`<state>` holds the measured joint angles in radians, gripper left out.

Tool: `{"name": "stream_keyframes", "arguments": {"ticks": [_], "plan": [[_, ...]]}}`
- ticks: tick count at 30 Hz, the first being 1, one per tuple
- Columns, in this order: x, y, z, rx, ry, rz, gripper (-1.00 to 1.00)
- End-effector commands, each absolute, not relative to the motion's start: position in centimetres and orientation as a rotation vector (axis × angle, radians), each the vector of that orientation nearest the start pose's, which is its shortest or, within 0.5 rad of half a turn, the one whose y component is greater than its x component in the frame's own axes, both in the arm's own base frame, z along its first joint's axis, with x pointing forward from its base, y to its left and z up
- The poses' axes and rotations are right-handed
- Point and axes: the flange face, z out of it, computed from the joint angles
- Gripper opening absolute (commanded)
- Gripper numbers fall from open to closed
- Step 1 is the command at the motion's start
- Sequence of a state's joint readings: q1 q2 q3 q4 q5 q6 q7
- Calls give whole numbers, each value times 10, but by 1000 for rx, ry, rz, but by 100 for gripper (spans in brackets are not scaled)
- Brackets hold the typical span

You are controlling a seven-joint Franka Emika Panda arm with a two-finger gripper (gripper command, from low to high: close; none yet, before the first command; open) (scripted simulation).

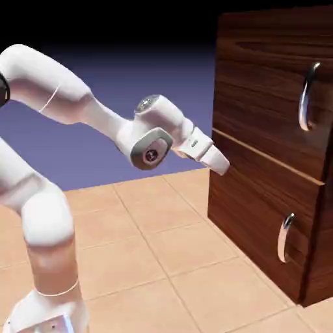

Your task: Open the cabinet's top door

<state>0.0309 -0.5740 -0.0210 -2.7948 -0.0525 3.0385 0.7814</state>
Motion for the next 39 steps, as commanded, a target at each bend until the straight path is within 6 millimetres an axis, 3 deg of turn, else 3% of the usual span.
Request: {"name": "stream_keyframes", "arguments": {"ticks": [1,11,21,30,39], "plan": [[393,10,475,-2458,923,-1082,0],[400,25,544,-2325,828,-1257,0],[398,24,597,-2178,757,-1406,0],[396,7,627,-2047,712,-1515,0],[400,-23,640,-1931,685,-1600,0]]}}
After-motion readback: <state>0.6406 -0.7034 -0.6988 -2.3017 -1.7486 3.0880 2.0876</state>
